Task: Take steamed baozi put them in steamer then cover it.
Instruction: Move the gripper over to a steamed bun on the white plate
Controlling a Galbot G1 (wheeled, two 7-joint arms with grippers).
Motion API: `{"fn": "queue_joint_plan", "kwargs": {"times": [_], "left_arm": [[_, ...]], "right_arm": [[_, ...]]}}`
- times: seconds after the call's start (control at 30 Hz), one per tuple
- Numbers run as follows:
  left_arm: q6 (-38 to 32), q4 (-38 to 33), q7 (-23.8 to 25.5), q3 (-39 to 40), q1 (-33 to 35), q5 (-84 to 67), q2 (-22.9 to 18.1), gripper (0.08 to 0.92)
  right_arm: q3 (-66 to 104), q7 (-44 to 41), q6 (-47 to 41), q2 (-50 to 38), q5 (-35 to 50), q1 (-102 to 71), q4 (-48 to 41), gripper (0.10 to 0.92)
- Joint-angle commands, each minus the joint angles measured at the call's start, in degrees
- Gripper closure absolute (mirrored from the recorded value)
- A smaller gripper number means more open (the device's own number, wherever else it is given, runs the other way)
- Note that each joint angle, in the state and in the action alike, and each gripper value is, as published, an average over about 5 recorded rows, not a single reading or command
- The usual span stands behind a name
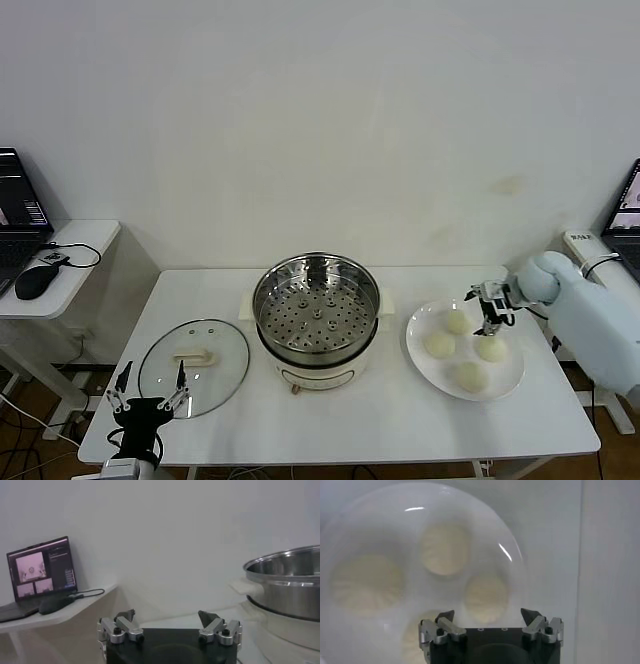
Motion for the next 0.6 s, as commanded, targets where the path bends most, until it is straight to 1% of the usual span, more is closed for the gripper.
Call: {"fn": "queue_joint_plan", "kwargs": {"times": [0.03,0.13,0.37,0.6], "left_arm": [[-0.06,0.06,-0.01,-0.20,0.03,-0.07,0.00,0.177],[-0.06,0.15,0.01,-0.55,0.04,-0.29,0.05,0.177],[-0.21,0.30,-0.09,-0.56,-0.06,-0.28,-0.02,0.177],[-0.57,0.32,-0.24,-1.04,0.08,-0.14,0.04,0.177]], "right_arm": [[-2.07,-0.62,0.36,3.45,-2.67,1.92,-4.71,0.203],[-2.10,-0.61,0.30,3.65,-2.93,1.82,-5.04,0.213],[-1.74,0.44,0.47,4.87,-4.08,1.75,-7.24,0.271],[-1.73,0.60,0.41,5.76,-3.89,2.31,-8.11,0.304]]}}
